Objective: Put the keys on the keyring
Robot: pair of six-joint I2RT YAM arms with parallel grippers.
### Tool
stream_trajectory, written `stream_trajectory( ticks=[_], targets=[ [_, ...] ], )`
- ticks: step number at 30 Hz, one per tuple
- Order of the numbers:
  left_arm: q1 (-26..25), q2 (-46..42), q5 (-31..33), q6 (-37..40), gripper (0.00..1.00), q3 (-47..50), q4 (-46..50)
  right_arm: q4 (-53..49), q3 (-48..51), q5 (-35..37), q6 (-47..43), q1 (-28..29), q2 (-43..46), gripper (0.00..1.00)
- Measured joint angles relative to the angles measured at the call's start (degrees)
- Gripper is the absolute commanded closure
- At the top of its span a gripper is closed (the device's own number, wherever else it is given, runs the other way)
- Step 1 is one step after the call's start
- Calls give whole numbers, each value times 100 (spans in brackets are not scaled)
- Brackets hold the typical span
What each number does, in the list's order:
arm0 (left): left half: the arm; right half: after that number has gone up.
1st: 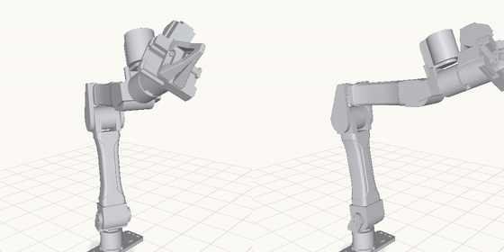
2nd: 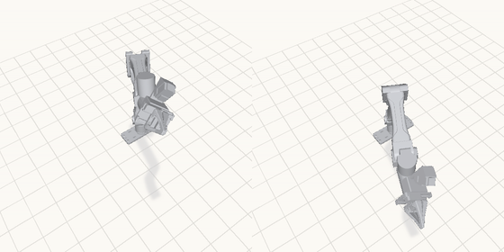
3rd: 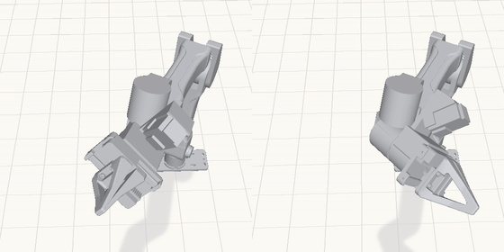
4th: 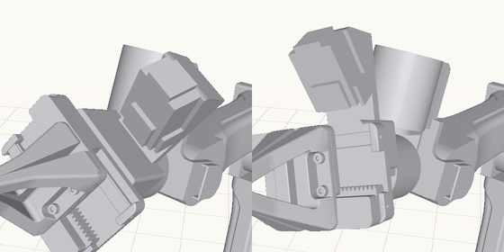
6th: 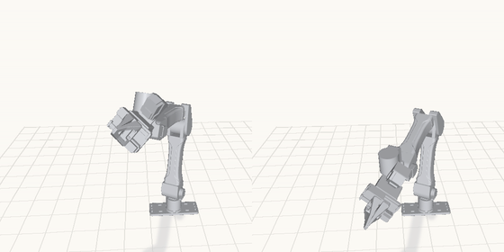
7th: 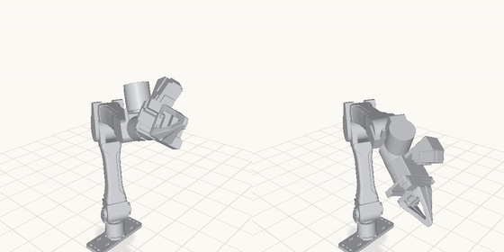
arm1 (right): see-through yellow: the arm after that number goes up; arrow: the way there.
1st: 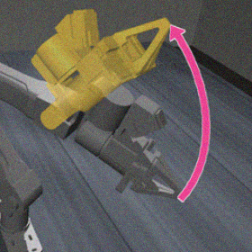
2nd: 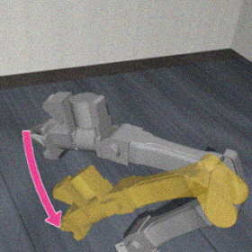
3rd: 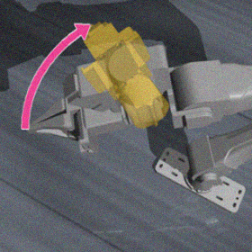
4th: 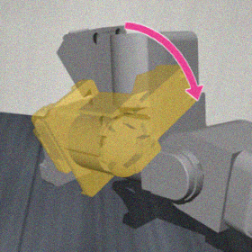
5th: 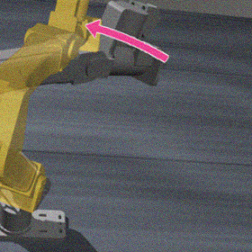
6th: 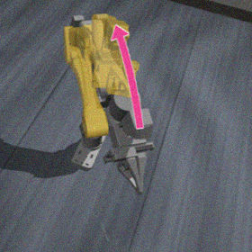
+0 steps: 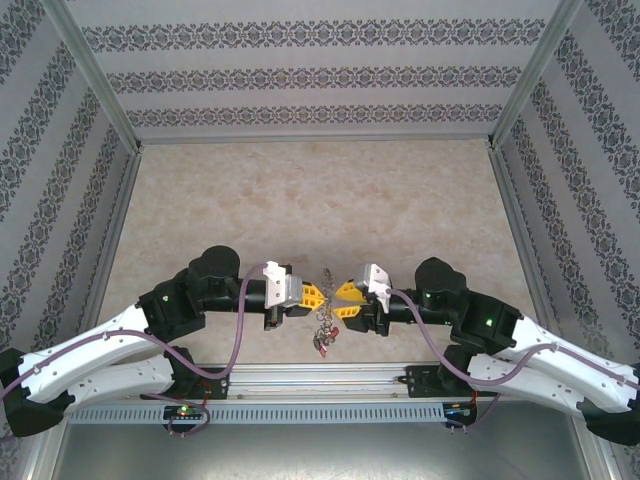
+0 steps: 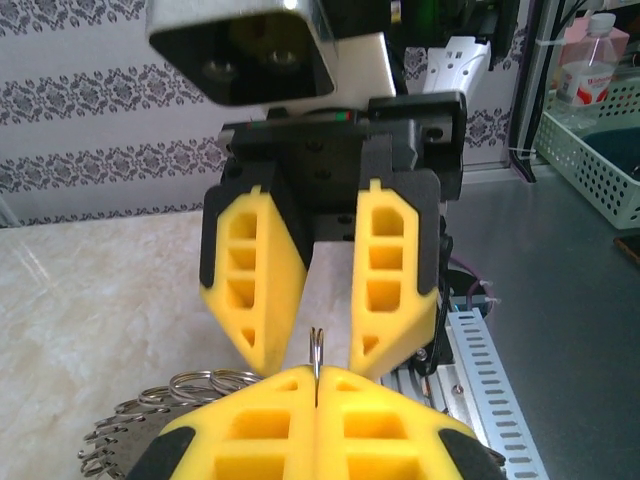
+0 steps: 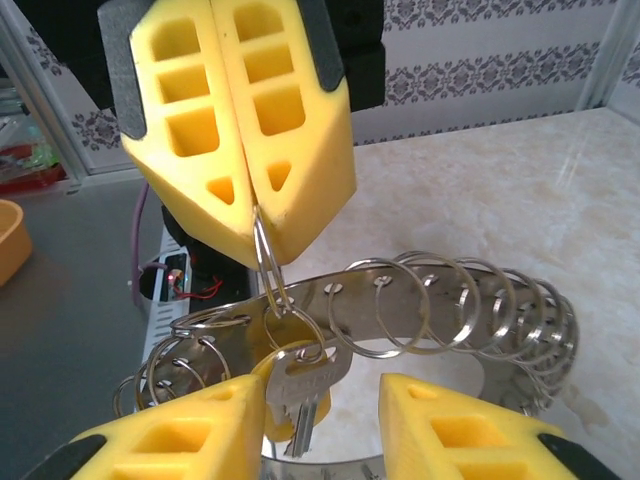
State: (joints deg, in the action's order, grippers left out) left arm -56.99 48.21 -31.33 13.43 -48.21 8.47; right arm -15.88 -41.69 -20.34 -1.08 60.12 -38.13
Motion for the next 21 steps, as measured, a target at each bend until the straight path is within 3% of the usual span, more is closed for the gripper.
stream_trajectory(
  ticks=[16,21],
  targets=[
    [0,-4,-15,-42,100,9,-50,522,160,-317,144,0,-203,55],
    [0,-7,-15,-44,100,50,-116,595,175,-330,181,-2,-365,61]
  ],
)
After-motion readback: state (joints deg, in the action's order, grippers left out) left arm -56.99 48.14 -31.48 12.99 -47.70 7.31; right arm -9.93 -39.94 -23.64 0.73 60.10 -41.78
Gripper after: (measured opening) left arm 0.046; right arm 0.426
